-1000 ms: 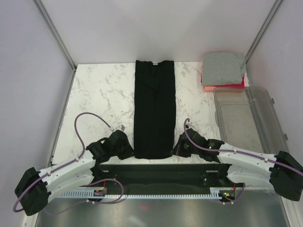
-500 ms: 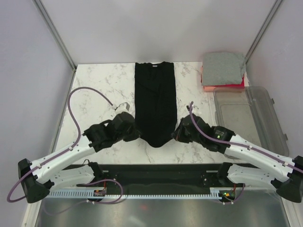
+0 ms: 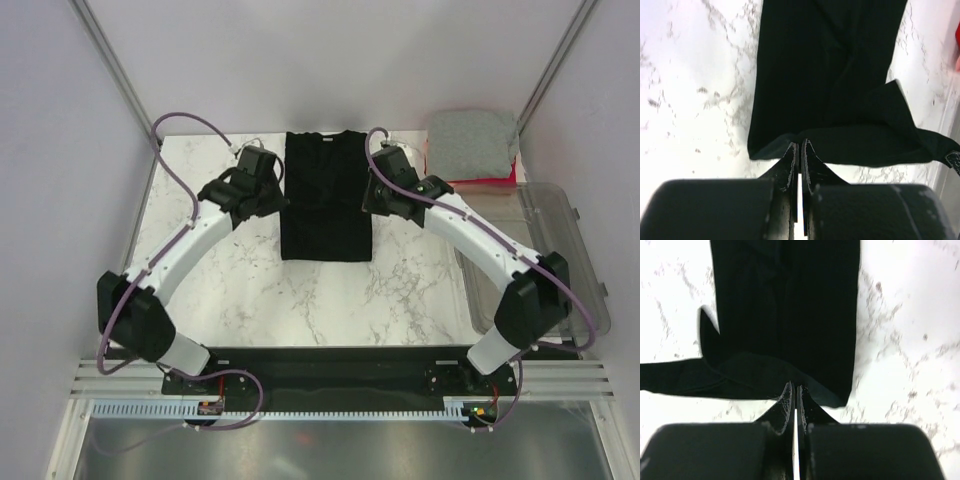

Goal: Fold and stack the t-shirts
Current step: Fold the tshirt

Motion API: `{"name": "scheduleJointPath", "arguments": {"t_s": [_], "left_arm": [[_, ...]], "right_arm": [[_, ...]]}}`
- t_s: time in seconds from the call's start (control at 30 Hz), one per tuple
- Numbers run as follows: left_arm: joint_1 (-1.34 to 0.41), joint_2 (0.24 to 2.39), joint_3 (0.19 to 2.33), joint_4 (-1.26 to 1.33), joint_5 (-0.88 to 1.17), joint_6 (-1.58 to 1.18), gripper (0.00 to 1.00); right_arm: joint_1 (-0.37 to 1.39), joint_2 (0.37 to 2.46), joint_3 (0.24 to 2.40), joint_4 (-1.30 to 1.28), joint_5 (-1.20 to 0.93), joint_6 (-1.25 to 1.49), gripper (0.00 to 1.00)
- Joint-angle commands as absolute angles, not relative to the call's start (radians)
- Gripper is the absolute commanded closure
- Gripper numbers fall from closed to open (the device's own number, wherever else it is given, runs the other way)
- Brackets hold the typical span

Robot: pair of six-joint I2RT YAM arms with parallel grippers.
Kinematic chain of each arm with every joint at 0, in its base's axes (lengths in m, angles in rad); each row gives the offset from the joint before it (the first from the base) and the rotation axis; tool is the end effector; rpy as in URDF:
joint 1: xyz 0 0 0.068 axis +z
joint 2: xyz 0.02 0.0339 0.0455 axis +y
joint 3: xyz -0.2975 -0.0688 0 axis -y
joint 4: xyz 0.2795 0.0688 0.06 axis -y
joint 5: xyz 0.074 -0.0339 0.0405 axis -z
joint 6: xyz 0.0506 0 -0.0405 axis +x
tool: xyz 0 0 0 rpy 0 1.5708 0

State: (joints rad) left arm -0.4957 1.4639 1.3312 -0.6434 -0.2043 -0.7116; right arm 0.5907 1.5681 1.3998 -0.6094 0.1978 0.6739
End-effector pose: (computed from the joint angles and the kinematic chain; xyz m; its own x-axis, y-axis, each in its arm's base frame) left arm 0.3228 -0.1629 0.3452 -0.6876 -0.3551 -0.6333 -0.1461 0.9221 -0.3584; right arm 0.3318 0.2106 0.3366 -0.7236 0.2515 -0.6428 0.0278 0.9411 0.3369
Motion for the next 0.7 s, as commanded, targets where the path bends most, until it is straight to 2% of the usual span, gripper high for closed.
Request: {"name": "scheduleJointPath", "arguments": {"t_s": [0.0,0.47,0.5,0.53,0.57,0.63,0.67], "left_arm": [[-0.43,1.575,1.456,-0.589,-0.126,-0.583,0.98],[-0.321,2.054,1.781,-0.574,0.074,-0.531,0.98],[-0.313,2.084,1.804,-0.578,0.099,-0.54,0.9],[-0.302,2.145,1.834,-0.584,0.126,-0.545,0.79],[-0.275,2.187,1.923,-0.624,0.152,-0.554,0.48],[-0.249,2.308,2.062,-0.697,0.216,-0.56,0.32],[-0.229,2.345,2.236,-0.751,0.222,-0.557,0.23]], "right_arm": [[0.528,1.669,1.499,-0.578,0.149,0.589,1.0],[0.391,2.029,1.722,-0.523,0.014,0.537,1.0],[0.382,2.086,1.748,-0.528,-0.006,0.535,0.97],[0.37,2.115,1.784,-0.531,-0.041,0.532,0.9],[0.35,2.175,1.863,-0.534,-0.063,0.529,0.67],[0.327,2.241,1.978,-0.546,-0.147,0.514,0.31],[0.31,2.305,2.128,-0.613,-0.153,0.496,0.13]]}}
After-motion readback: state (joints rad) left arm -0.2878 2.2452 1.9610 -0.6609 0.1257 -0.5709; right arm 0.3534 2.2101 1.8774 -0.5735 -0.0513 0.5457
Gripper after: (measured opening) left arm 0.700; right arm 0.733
